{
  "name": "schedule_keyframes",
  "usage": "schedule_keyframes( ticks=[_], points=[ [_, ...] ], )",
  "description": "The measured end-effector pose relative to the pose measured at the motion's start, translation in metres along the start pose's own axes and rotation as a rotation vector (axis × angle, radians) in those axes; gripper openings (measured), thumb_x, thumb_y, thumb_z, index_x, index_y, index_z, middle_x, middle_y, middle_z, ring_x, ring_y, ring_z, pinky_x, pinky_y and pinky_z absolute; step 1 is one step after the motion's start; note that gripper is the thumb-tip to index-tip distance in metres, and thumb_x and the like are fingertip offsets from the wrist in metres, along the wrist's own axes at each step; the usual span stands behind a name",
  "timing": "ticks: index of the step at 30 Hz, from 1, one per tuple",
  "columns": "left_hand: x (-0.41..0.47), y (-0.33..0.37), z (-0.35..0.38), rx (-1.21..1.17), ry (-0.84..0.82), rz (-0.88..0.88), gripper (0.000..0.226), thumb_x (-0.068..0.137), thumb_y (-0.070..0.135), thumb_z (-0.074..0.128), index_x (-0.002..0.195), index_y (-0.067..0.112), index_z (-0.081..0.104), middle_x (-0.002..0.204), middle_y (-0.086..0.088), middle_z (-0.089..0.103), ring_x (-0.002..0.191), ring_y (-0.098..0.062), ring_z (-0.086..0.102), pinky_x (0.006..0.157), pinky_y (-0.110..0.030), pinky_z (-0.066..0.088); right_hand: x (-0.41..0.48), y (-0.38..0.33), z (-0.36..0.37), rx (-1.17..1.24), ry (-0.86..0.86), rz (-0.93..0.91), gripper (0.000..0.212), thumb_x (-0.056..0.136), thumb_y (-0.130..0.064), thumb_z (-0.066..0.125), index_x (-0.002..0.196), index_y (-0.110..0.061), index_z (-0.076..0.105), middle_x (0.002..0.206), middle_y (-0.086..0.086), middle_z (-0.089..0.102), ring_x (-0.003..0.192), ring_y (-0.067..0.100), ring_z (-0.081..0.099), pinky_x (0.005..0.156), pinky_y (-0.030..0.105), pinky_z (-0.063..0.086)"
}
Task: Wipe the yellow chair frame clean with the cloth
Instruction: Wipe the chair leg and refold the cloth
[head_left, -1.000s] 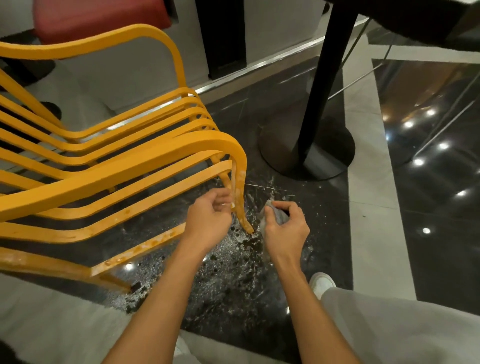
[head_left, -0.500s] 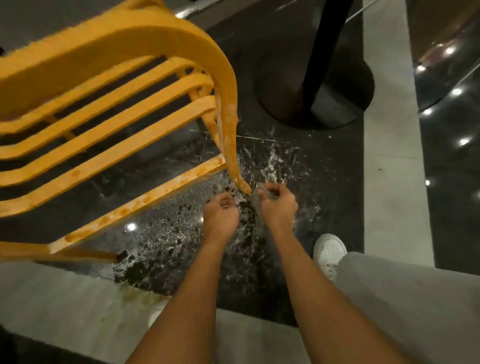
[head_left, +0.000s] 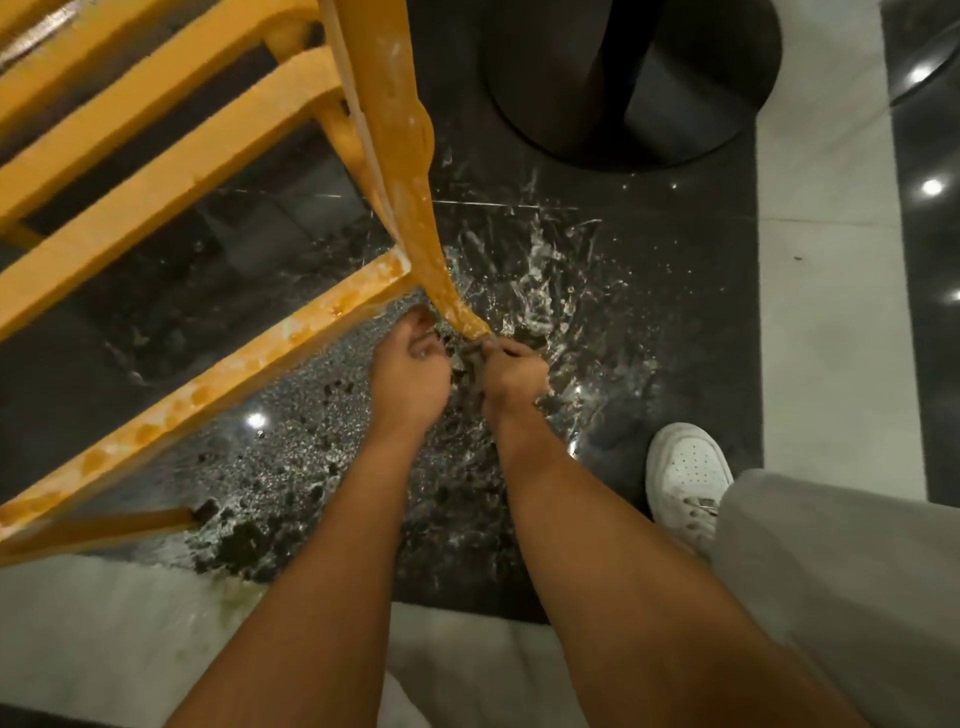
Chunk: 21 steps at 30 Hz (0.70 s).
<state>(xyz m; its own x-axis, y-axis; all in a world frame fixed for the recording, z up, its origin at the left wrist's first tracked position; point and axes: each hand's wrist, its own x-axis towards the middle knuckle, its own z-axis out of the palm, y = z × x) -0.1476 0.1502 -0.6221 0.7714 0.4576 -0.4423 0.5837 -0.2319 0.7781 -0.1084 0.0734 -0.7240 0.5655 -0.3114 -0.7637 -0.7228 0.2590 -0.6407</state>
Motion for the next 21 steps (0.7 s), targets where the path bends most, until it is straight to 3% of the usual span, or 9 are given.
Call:
schedule_keyframes(
  ticks=[2,5,9,11,14,18,19,21],
  points=[
    [0.0,-0.002,0.001,-0.018,0.017,0.023,0.05,0.106,0.002,0.049,0.146,0.031,0.061,0.141,0.012,0.067,0.117,-0.017,0.066,0.087,-0.029,0.056,0.001,0.001,0.004,0.148,-0.04,0.06,0.018,0.092,0.004,0.073,0.109,0.007,0.07,0.097,0.022,0.076,0.069,0.018,0.075,0.061,0.028,0.064],
    [-0.004,0.0,0.001,-0.037,0.059,0.047,0.054,0.104,-0.002,0.05,0.146,0.03,0.062,0.139,0.015,0.067,0.12,-0.002,0.063,0.091,-0.021,0.056,-0.001,0.001,0.005,0.206,-0.044,0.082,0.014,0.091,0.006,0.073,0.105,0.006,0.071,0.088,0.017,0.076,0.065,0.016,0.075,0.063,0.029,0.064],
    [-0.004,0.005,0.002,-0.042,0.082,0.083,0.048,0.104,-0.004,0.053,0.14,0.025,0.067,0.132,0.015,0.07,0.123,-0.002,0.063,0.107,-0.025,0.048,-0.007,0.002,0.001,0.203,-0.084,0.04,0.009,0.089,0.01,0.074,0.098,0.007,0.072,0.091,0.02,0.075,0.069,0.022,0.075,0.063,0.031,0.065],
    [-0.004,0.005,0.003,-0.047,0.078,0.075,0.048,0.103,-0.004,0.054,0.138,0.026,0.068,0.123,0.02,0.069,0.119,0.001,0.063,0.108,-0.024,0.048,-0.008,0.001,0.0,0.249,-0.082,0.055,0.013,0.09,0.013,0.07,0.103,0.012,0.069,0.097,0.024,0.074,0.066,0.021,0.073,0.056,0.027,0.063],
    [-0.003,0.003,0.001,-0.037,0.062,0.086,0.048,0.103,-0.003,0.055,0.139,0.027,0.067,0.129,0.017,0.07,0.123,0.0,0.064,0.109,-0.025,0.048,-0.013,-0.001,0.003,0.279,-0.042,0.055,0.008,0.092,0.011,0.069,0.097,0.006,0.067,0.101,0.029,0.074,0.064,0.02,0.071,0.053,0.026,0.061],
    [-0.002,0.0,-0.002,-0.042,0.022,0.087,0.05,0.103,-0.004,0.054,0.138,0.029,0.068,0.126,0.021,0.071,0.121,0.003,0.064,0.105,-0.02,0.048,-0.024,-0.002,-0.001,0.204,-0.1,-0.035,0.007,0.094,0.008,0.069,0.101,0.009,0.067,0.078,0.011,0.073,0.053,0.005,0.068,0.05,0.02,0.057],
    [-0.001,0.0,-0.003,-0.044,0.017,0.085,0.05,0.103,-0.004,0.054,0.138,0.03,0.068,0.124,0.022,0.071,0.12,0.004,0.064,0.103,-0.019,0.048,-0.023,-0.002,-0.003,0.194,-0.109,-0.05,0.008,0.094,0.007,0.068,0.102,0.009,0.067,0.076,0.009,0.072,0.053,0.004,0.069,0.051,0.021,0.057],
    [-0.001,-0.001,-0.003,-0.05,0.011,0.082,0.051,0.103,-0.004,0.054,0.139,0.029,0.067,0.124,0.022,0.07,0.118,0.006,0.064,0.101,-0.016,0.047,-0.019,-0.005,-0.003,0.203,-0.077,-0.033,0.009,0.094,0.005,0.07,0.103,0.007,0.067,0.086,0.017,0.076,0.066,0.017,0.075,0.061,0.036,0.064]
  ],
)
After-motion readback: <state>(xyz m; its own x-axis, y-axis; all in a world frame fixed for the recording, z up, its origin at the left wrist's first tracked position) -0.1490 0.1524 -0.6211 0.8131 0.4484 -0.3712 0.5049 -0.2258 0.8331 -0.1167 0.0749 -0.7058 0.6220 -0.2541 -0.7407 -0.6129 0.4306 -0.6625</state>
